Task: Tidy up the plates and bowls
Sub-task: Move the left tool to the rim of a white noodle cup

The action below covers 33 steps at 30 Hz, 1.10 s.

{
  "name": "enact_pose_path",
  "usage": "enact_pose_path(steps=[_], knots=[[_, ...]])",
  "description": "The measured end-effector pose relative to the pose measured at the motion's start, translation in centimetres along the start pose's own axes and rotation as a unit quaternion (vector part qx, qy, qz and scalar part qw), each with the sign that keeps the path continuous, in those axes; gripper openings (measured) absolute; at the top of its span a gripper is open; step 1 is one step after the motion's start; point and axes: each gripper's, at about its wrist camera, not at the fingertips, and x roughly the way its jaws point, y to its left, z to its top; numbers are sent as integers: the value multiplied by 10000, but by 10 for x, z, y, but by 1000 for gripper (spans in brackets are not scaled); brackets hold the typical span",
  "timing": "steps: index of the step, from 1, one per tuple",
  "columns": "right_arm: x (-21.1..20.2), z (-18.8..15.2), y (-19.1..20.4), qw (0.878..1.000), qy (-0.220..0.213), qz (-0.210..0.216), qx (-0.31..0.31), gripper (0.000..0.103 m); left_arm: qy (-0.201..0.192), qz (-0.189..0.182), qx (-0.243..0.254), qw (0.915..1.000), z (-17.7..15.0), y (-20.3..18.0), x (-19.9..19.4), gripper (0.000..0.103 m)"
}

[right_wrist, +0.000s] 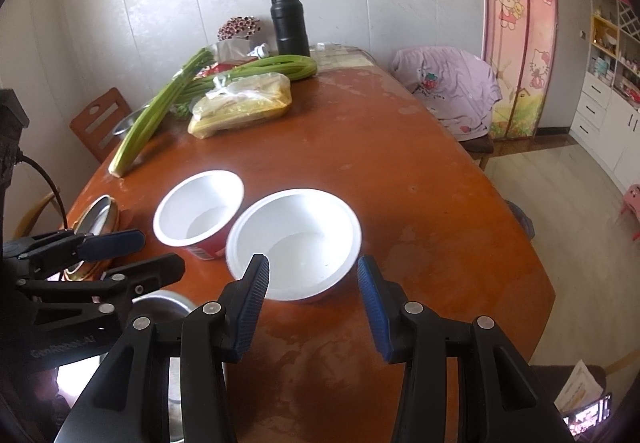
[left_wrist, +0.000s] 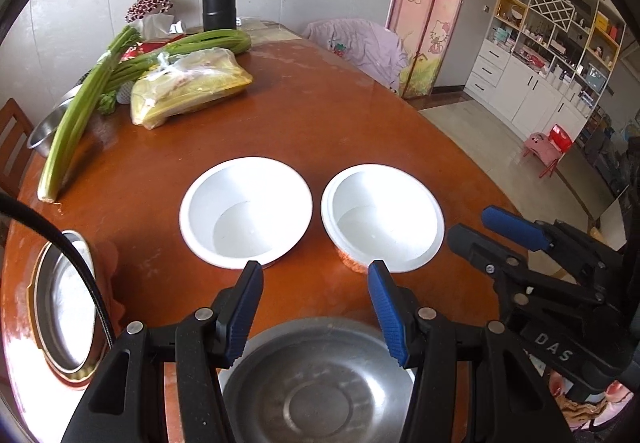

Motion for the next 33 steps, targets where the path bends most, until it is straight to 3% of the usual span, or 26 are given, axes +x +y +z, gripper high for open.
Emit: enact_pose_path(steps=[15, 28, 33], knots=[[41, 5, -28, 9990, 441, -30, 88, 48, 475, -176, -171, 9986, 19, -10, 50, 54], [69, 10, -36, 9963, 777, 308, 194, 48, 564, -488, -394, 9964, 29, -5, 67, 52], [73, 8, -35, 9958, 789, 431, 151, 42, 674, -578, -486, 9949, 29, -3, 77, 48]])
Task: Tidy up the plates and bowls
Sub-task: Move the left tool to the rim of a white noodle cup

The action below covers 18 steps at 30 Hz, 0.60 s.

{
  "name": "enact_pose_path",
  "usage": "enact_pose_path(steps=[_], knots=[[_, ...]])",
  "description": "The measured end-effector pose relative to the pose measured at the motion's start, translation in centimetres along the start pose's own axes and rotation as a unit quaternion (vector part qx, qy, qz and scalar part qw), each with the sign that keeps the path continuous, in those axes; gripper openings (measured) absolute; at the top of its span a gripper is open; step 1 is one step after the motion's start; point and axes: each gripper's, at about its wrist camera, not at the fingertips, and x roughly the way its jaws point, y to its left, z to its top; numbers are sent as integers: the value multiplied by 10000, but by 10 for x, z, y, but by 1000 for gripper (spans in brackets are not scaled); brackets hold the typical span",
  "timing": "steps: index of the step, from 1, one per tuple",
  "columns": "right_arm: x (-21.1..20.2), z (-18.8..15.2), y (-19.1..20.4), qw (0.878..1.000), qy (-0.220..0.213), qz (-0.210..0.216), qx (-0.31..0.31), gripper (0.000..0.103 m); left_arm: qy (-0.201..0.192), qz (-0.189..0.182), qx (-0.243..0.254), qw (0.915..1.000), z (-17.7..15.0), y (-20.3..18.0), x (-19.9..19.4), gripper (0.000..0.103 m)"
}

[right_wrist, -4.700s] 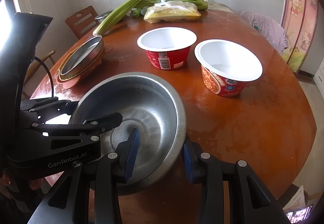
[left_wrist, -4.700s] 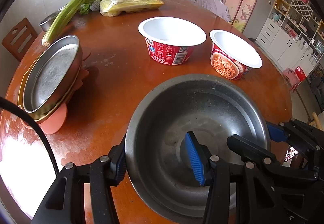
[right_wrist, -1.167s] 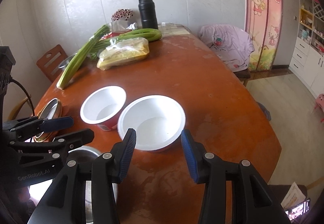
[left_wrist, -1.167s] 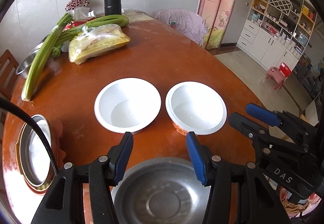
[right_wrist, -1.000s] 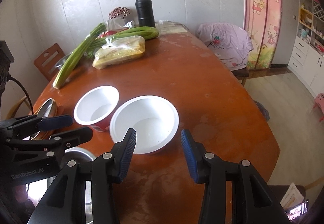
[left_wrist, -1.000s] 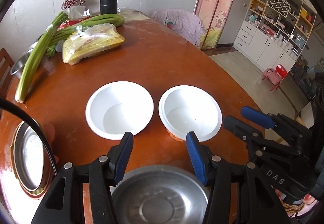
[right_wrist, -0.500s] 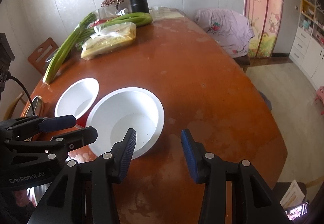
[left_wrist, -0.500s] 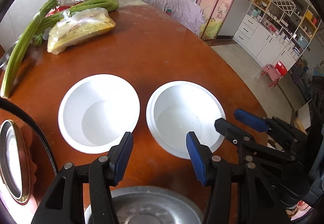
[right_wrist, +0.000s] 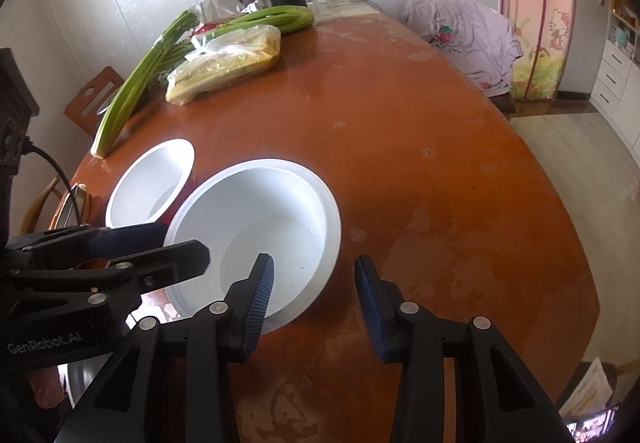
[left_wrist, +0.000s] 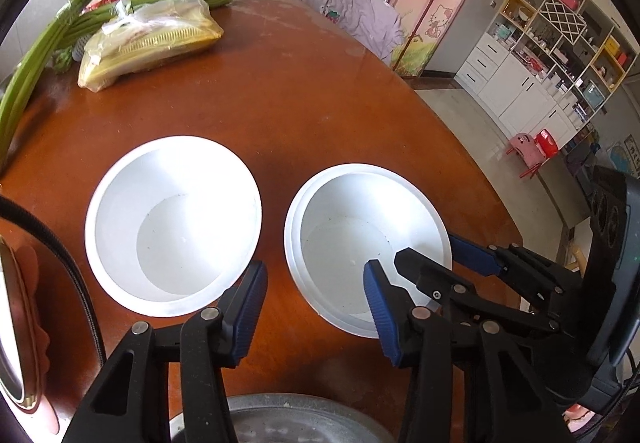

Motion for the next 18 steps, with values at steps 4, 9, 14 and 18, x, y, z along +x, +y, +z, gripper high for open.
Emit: enact_pose_path(steps=[4, 9, 14, 18], knots=[[1, 0, 1, 9999, -23, 109, 4, 37, 45, -86, -91, 9999, 1, 3, 4, 46], [4, -1, 3, 9998, 40, 176, 31, 36, 115, -144, -139, 9997, 1, 5, 7, 45], [1, -1, 3, 9995, 47, 282, 99, 36, 62, -147, -105, 9998, 1, 3, 2, 45], [-3, -1, 5, 9996, -1, 258, 78, 36, 19, -164, -85, 9998, 2, 3, 0, 45]])
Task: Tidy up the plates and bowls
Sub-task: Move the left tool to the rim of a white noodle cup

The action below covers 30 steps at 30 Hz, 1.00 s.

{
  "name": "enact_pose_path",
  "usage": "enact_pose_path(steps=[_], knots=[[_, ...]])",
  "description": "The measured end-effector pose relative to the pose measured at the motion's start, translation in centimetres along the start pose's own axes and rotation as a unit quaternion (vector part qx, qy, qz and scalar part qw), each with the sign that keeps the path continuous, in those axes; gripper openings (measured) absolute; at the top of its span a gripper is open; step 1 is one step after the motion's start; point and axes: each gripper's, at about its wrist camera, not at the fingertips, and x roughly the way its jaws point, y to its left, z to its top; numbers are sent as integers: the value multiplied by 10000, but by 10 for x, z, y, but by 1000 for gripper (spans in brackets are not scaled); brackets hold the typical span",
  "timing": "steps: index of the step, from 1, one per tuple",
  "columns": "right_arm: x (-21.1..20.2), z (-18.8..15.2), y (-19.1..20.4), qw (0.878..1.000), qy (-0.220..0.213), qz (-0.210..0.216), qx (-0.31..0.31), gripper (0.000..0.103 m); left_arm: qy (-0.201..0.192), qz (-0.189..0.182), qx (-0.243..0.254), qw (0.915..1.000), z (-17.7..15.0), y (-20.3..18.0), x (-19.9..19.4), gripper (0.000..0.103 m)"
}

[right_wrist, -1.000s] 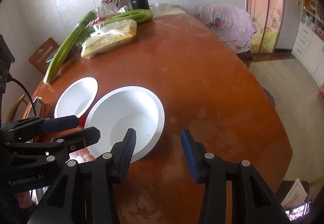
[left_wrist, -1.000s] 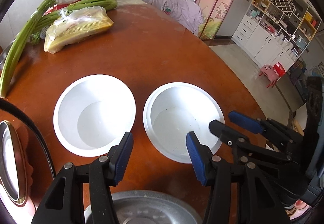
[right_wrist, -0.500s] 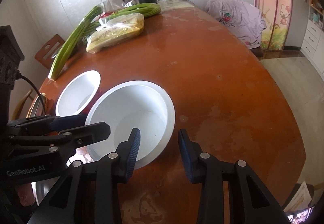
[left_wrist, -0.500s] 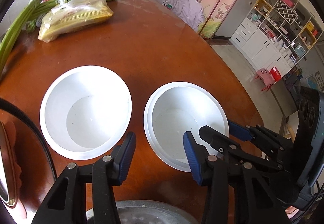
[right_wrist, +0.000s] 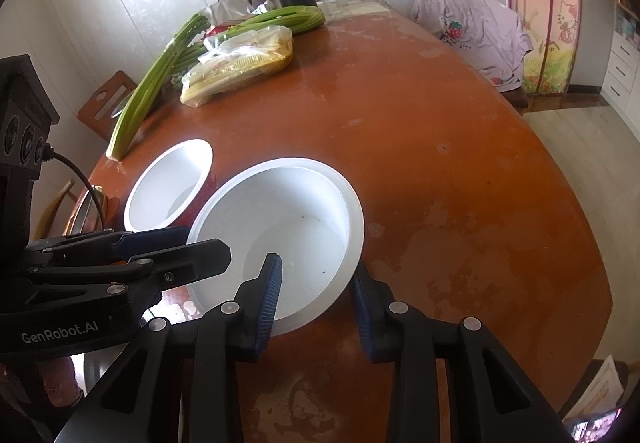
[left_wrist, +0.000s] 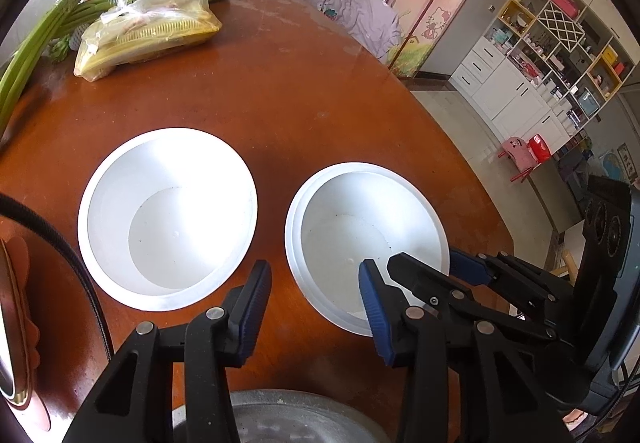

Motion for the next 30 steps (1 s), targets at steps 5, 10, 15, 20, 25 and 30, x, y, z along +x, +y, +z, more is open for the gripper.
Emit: enact_pose_path(steps=[5, 10, 15, 20, 25, 30], knots=[[-6, -1, 3, 10000, -42, 1, -29, 36, -68, -21, 31, 10000, -2, -1, -7, 45], [-15, -2, 8, 9999, -124, 6, -67, 36, -163, -32, 81, 9998, -5, -2, -17, 45], [-23, -3, 14, 9997, -205, 9, -119, 36, -244, 26, 137, 9996, -8, -3, -25, 45], [-32, -7, 19, 9995, -290, 35, -134, 36, -333, 58, 202, 9992, -14, -6, -36, 45], [-41, -9, 25, 9991, -384, 6, -181, 35, -412, 38, 241, 9989, -18, -8, -45, 45], [-51, -12, 32, 9986, -478, 25, -229, 35, -525, 25, 255, 9983, -23, -9, -56, 45]])
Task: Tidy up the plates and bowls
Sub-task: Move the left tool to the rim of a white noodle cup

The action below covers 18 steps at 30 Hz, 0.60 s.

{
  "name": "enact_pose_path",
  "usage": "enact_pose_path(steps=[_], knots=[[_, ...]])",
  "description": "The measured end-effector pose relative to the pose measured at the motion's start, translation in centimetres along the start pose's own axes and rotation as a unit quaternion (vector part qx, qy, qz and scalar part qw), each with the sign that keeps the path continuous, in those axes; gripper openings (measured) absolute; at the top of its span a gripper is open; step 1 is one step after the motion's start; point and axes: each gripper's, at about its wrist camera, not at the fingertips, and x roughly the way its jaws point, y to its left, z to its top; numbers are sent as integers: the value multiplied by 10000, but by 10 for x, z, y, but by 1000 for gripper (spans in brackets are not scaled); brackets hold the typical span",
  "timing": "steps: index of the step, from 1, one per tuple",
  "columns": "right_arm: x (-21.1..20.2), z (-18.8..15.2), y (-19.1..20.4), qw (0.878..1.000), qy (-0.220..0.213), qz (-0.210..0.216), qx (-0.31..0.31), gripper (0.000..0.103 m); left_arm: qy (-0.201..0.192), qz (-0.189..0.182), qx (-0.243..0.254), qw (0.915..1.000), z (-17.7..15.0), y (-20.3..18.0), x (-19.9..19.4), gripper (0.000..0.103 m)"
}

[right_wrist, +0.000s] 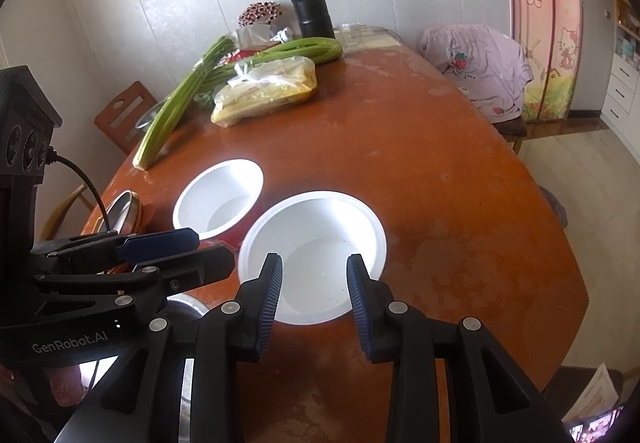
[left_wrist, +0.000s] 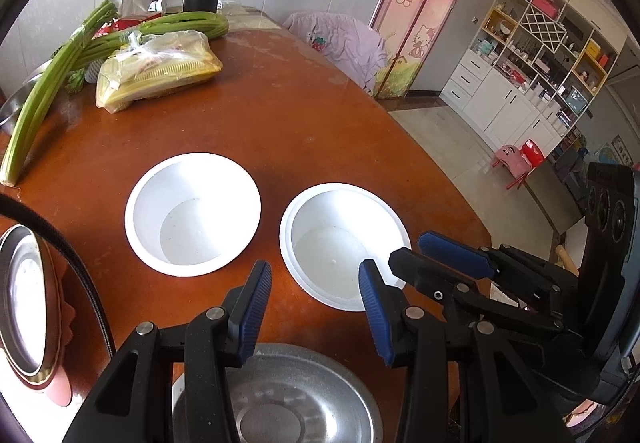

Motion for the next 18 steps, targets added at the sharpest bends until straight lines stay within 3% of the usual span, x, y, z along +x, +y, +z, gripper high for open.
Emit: enact_pose_path(steps=[18], knots=[[-13, -1, 19, 9997, -140, 5, -199, 34, -182, 27, 49, 9998, -9, 2, -23, 45]])
